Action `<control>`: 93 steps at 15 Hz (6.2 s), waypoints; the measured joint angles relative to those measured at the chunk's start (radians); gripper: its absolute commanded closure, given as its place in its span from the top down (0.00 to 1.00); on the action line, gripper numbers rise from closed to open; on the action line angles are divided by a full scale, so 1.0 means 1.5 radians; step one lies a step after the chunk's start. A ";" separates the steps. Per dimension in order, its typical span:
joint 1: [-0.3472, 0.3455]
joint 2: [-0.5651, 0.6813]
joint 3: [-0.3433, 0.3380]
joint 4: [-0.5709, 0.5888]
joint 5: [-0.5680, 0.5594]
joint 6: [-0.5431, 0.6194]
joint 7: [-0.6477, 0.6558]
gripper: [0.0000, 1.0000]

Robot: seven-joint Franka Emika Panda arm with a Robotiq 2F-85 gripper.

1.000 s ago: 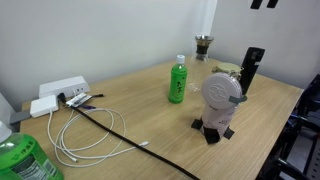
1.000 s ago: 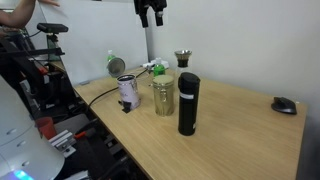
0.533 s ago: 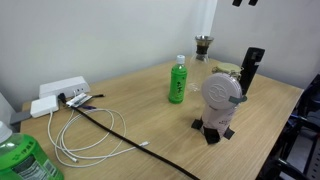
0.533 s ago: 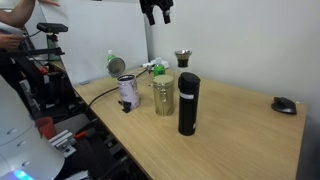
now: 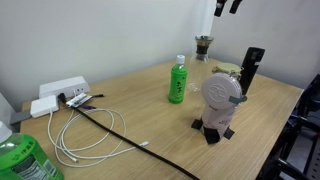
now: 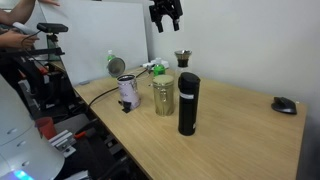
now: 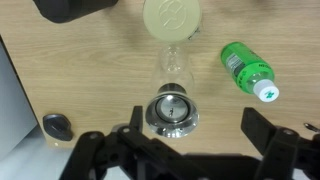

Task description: Remove the lid from the clear bottle and put it on the table

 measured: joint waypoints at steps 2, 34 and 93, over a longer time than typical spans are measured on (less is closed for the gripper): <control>0.000 0.028 0.000 0.026 -0.009 -0.004 -0.002 1.00; 0.004 0.208 -0.019 0.130 -0.023 0.036 -0.006 1.00; 0.005 0.223 -0.066 0.162 0.009 0.003 -0.004 0.48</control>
